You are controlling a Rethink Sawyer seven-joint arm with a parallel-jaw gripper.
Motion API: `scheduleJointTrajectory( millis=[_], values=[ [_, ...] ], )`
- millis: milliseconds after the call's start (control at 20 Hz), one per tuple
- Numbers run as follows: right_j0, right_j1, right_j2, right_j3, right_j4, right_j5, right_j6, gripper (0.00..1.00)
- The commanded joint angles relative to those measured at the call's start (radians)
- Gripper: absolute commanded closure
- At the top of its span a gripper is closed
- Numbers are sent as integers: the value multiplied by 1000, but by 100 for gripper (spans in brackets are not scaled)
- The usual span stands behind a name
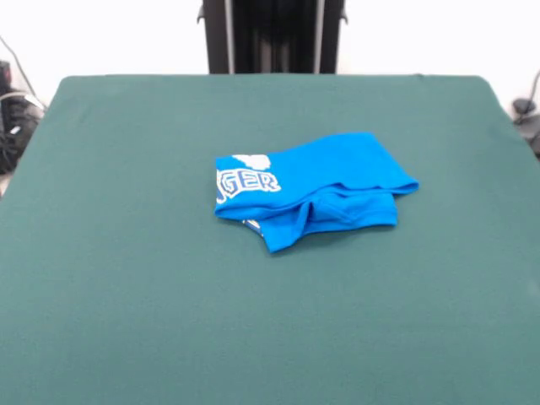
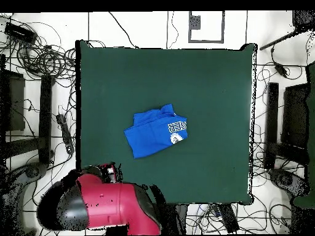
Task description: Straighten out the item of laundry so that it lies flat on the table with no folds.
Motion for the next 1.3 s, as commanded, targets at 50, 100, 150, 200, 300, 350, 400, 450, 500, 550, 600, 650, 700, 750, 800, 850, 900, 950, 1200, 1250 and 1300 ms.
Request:
scheduleJointTrajectory(
  millis=[50, 100, 150, 200, 300, 350, 400, 450, 500, 550, 600, 650, 700, 750, 800, 850, 900, 950, 1200, 1250, 1300],
  values=[
    [74, 164, -16, -61, 66, -18, 375, 0],
    [84, 171, -19, -66, 70, -19, 385, 0],
    [95, 179, -22, -70, 74, -22, 397, 0],
    [108, 187, -28, -75, 79, -24, 415, 0],
    [132, 205, -37, -90, 85, -28, 442, 0],
    [142, 216, -41, -97, 89, -32, 453, 0],
    [148, 224, -42, -103, 95, -33, 460, 0],
    [155, 233, -43, -110, 100, -35, 468, 0],
    [162, 243, -44, -115, 107, -39, 476, 0],
    [171, 256, -45, -121, 115, -43, 487, 0],
    [182, 268, -48, -126, 123, -51, 501, 0],
    [192, 279, -51, -132, 129, -57, 511, 0],
    [202, 289, -56, -138, 134, -62, 522, 0],
    [209, 301, -58, -146, 139, -68, 528, 0],
    [213, 312, -58, -150, 145, -74, 535, 0],
    [216, 326, -56, -157, 152, -81, 541, 0],
    [219, 337, -56, -161, 157, -90, 547, 0],
    [226, 351, -58, -170, 161, -97, 555, 0],
    [269, 391, -77, -210, 185, -98, 600, 0],
    [280, 398, -84, -222, 188, -92, 610, 0],
    [284, 404, -89, -230, 188, -92, 611, 0]
  ],
)
